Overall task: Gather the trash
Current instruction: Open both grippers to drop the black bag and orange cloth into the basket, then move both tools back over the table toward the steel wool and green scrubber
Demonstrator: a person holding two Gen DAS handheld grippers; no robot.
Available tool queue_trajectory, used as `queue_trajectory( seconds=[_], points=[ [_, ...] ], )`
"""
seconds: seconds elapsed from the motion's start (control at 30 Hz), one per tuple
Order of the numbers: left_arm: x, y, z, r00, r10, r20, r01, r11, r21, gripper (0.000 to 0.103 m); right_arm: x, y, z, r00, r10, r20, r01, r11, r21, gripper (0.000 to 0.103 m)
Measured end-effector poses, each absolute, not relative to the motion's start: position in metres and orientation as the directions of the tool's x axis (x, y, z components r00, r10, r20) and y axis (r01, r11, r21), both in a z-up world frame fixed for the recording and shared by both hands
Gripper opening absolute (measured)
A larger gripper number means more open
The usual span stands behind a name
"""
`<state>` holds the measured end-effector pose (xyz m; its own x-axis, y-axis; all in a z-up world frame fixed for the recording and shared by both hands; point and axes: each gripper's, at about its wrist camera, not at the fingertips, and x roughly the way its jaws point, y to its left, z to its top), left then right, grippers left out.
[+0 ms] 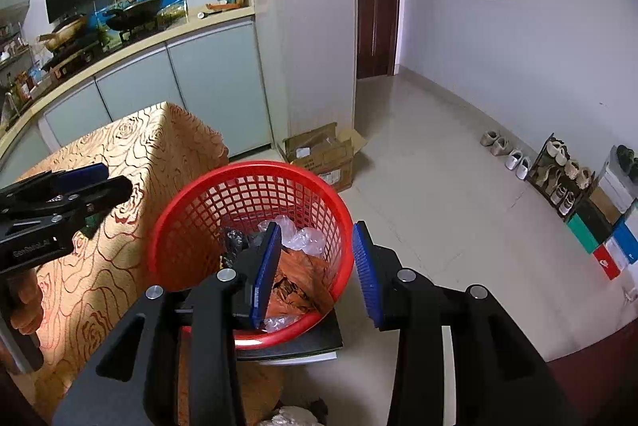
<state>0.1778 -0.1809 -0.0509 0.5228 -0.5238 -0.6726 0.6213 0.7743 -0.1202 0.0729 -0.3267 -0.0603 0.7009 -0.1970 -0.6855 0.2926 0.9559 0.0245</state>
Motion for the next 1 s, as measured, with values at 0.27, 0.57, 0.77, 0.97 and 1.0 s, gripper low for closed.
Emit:
queue_trajectory(
  seconds=[0.27, 0.57, 0.77, 0.97, 1.0],
  points=[
    [0.166, -0.143, -0.035, 0.588, -0.489, -0.644, 0.57, 0.816, -0.098, 0.061, 0.061, -0.315, -0.047, 0.725, -0.193, -0.661, 0.284, 0.958, 0.032, 0.039],
    [0.139, -0.089, -0.012, 0.669, -0.435, -0.602, 0.501, 0.863, -0.067, 0.065, 0.051, -0.29, -0.029, 0.764, -0.157, -0.626, 0.253, 0.965, 0.067, 0.046],
    [0.128, -0.05, 0.002, 0.732, -0.368, -0.573, 0.408, 0.911, -0.065, 0.068, 0.051, -0.266, -0.015, 0.797, -0.117, -0.593, 0.213, 0.973, 0.094, 0.048],
    [0.116, -0.01, 0.009, 0.774, -0.299, -0.558, 0.32, 0.945, -0.062, 0.068, 0.056, -0.232, -0.005, 0.819, -0.056, -0.571, 0.134, 0.986, 0.096, 0.048],
    [0.115, -0.005, 0.01, 0.779, -0.289, -0.556, 0.308, 0.949, -0.062, 0.068, 0.058, -0.225, -0.004, 0.822, -0.044, -0.568, 0.118, 0.989, 0.095, 0.048]
  ],
)
